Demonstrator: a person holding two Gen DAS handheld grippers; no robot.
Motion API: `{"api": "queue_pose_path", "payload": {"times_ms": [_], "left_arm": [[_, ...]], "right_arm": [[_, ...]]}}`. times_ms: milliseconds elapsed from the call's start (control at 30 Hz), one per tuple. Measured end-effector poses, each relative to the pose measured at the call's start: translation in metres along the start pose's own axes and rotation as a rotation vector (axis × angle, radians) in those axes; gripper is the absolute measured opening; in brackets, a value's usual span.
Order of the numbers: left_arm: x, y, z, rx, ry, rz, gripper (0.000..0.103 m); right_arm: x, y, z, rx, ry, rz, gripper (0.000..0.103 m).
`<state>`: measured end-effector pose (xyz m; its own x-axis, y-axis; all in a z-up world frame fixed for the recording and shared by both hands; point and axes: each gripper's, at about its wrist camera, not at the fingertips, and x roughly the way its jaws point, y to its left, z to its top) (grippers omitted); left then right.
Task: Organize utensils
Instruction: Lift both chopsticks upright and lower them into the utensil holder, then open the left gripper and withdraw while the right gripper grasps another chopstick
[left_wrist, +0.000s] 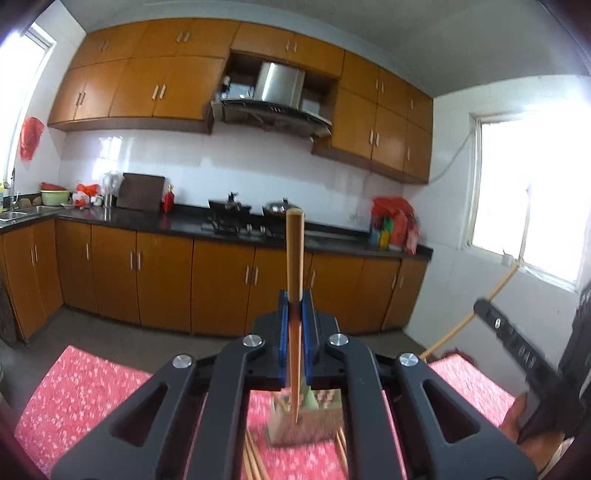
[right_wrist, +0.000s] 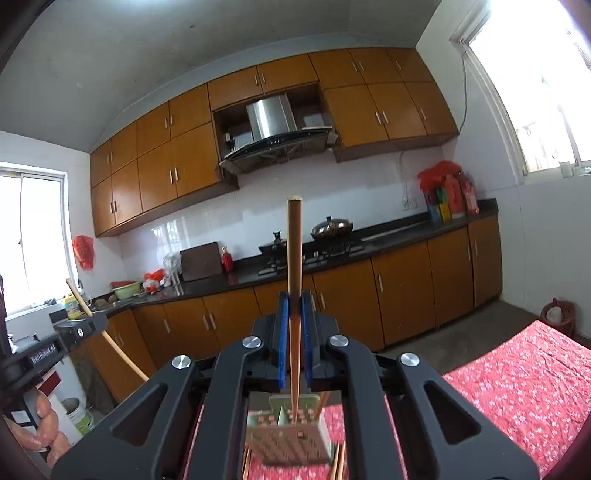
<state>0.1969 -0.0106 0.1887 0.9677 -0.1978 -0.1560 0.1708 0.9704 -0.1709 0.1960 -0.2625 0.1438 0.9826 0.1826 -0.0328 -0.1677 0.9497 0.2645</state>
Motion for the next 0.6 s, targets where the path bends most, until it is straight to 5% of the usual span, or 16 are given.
{"api": "queue_pose_path", "payload": {"times_ms": [200, 600], "left_arm": [[0.029, 0.006, 0.005, -0.065, -0.057, 0.038, 0.008], [0.096, 0.018, -0.044, -0.07, 0.119, 0.045, 0.008]], "right_arm": [[0.029, 0.002, -0.013, -0.011, 0.024, -0.021, 0.007], [0.061, -0.007, -0.056, 0.015, 0.189, -0.026, 0.008]]}}
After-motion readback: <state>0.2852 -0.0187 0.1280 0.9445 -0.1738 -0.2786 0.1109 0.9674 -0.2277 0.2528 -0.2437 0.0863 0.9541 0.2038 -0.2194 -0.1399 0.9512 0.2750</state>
